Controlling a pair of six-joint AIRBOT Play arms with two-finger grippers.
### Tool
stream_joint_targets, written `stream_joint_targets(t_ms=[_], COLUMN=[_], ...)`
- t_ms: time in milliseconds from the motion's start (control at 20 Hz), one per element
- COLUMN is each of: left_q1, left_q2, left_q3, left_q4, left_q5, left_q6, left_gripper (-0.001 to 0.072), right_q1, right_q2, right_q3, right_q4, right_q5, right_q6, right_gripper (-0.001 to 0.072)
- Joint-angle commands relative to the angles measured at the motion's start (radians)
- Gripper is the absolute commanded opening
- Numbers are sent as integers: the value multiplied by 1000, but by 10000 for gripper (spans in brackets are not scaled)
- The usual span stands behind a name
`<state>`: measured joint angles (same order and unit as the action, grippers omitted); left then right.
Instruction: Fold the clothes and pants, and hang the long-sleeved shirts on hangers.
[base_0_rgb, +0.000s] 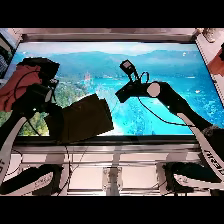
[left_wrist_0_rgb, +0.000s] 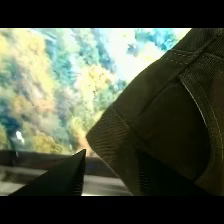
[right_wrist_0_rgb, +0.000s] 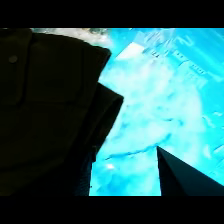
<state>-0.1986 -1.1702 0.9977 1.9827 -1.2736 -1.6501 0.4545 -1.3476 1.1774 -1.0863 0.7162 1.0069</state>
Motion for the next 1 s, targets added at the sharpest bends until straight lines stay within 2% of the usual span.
stream_joint_targets(t_ms=[0,100,150,200,250,350,550,650,950], left_q1=[2,2,2,2,3,24,92,121,159], left_q2=[90,159,195,230,259,307,346,346,346], left_q3=[1,1,1,1,1,1,1,1,1], left_q4=[6,4,-5,-11,-21,-83,-191,-197,-204], left_q5=[49,50,50,43,29,-8,-86,-106,-108], left_q6=[21,56,73,72,77,104,147,157,167], left_gripper=[440,457,607,675,676,675,676,675,675], right_q1=[0,0,0,0,0,-1,-43,-58,-71], right_q2=[-15,-55,-89,-122,-161,-232,-389,-433,-496], right_q3=[27,28,28,28,28,32,124,169,217], right_q4=[24,68,108,151,199,283,463,471,364], right_q5=[139,207,236,254,264,269,399,419,440], right_q6=[83,112,111,111,111,110,112,138,212], right_gripper=[468,562,564,575,602,603,611,611,610])
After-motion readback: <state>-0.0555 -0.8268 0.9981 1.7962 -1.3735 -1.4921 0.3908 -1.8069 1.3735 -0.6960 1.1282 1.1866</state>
